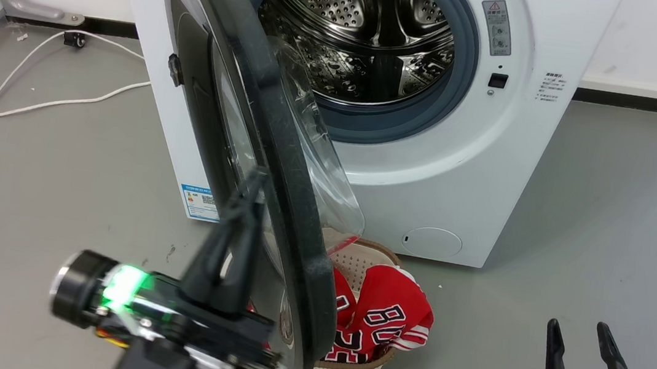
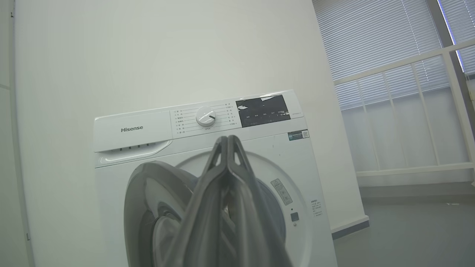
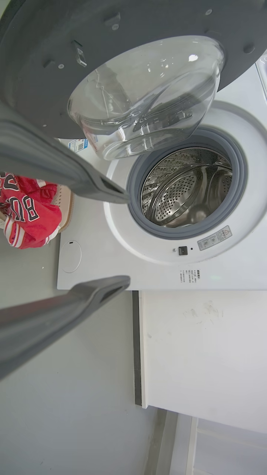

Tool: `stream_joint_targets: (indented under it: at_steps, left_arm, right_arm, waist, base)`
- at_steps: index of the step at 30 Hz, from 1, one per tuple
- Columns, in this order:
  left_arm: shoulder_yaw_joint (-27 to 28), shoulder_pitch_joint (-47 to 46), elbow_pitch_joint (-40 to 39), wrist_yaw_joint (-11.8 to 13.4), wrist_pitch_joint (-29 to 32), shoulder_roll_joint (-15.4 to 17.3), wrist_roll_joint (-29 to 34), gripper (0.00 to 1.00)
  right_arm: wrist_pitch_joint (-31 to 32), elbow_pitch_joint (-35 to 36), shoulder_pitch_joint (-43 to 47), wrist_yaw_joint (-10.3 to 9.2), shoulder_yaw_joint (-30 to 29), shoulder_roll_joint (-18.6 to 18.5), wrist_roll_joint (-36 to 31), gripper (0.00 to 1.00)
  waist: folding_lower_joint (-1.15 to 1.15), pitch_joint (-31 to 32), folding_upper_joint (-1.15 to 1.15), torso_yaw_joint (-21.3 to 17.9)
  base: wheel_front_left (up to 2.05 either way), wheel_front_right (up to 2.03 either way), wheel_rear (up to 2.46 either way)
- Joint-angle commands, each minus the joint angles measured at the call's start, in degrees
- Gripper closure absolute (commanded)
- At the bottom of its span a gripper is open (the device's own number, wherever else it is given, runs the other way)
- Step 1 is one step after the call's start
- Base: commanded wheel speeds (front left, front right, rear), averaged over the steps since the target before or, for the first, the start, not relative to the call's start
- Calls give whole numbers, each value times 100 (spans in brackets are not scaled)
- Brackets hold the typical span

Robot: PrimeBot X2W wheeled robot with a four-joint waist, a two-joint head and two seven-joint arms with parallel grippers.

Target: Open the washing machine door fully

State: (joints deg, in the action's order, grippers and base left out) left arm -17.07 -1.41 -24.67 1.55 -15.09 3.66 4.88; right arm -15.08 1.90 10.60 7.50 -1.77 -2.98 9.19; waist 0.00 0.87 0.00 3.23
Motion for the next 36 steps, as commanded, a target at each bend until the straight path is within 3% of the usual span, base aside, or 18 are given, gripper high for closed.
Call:
stream_joint_targets:
  at_steps: [1,20,36]
  left_arm:
    - [-123,-65,-25,-32,-12,23,37,100]
    - [-2074,-456,583,-430,-12,-30,-101,100]
    - [-2564,-339,1496,-191,-12,-39,-343,100]
  right_arm:
    - [-11,-16,9,-1,13,20,16,0]
    - [-11,-97,-96,-1,147,20,2,0]
    - [-11,-181,-189,-1,223,20,-13,0]
  waist:
    - [0,5,0,0]
    - [0,15,0,-11]
    - [0,-54,0,-14]
  base:
    - [0,0,0]
    - [0,0,0]
    - [0,0,0]
